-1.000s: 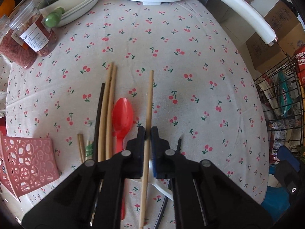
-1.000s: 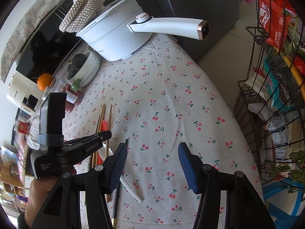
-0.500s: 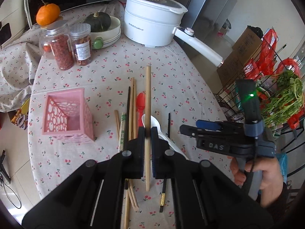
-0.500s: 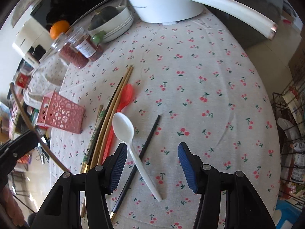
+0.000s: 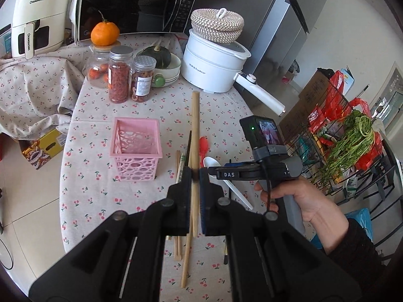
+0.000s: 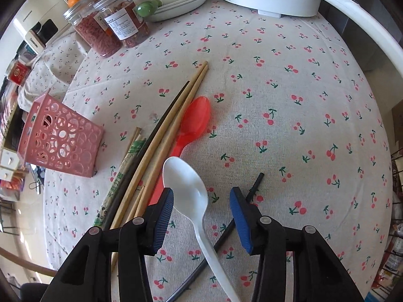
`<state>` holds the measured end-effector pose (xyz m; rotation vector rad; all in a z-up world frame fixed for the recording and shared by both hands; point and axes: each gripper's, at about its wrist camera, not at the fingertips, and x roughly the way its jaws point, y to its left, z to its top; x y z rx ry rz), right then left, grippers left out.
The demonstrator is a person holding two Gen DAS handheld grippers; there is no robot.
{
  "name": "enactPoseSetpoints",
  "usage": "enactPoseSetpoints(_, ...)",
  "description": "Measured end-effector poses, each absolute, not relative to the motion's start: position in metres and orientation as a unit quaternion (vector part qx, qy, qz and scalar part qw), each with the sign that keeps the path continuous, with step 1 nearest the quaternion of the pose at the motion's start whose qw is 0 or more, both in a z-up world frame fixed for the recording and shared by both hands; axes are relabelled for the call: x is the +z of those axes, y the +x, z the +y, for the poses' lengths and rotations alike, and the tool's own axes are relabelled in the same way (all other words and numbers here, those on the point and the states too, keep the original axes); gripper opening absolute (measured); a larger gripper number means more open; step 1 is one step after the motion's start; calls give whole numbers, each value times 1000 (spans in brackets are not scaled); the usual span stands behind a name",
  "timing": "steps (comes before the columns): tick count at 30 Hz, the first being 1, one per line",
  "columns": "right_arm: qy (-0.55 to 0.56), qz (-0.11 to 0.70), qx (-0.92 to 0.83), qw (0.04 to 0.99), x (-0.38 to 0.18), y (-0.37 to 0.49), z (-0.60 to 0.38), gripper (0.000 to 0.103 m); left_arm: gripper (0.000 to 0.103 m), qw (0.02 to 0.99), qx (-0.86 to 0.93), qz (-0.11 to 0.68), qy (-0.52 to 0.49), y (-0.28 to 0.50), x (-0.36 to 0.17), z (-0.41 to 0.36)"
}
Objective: Organize utensils
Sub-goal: 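Close the right tool on the white plastic spoon handle and lift it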
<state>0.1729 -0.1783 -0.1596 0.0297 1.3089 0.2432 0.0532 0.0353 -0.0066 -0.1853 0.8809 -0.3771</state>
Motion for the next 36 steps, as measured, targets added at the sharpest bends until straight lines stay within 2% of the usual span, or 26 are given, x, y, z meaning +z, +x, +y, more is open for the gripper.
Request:
enactPoseSetpoints(5, 1, 601, 115, 791, -160, 176, -171, 44, 7, 885, -185, 418, -91, 48, -4, 39)
enactPoseSetpoints(7, -3, 601, 118, 790, -160, 176, -168, 32, 7, 885, -184, 418, -92, 47, -3, 39)
enactPoseSetpoints(8, -6, 601, 119, 790, -161, 175, -166, 29, 7, 885, -184, 418, -92, 47, -4, 39)
enactPoseSetpoints(10, -12, 602, 123, 789, -162, 174, -163, 10, 7, 884, -183, 420, -90, 47, -5, 38)
enactPoseSetpoints(12, -13, 603, 127, 788, -161, 172, -163, 6, 7, 884, -181, 422, -88, 47, -5, 35)
enactPoseSetpoints(28, 67, 501, 165, 847, -81, 137, -190, 6, 7, 898, -165, 399, -90, 41, 9, 38)
enactPoseSetpoints(36, 106, 431, 200, 873, -32, 106, -201, 6, 7, 924, -162, 327, -116, 40, 34, 52)
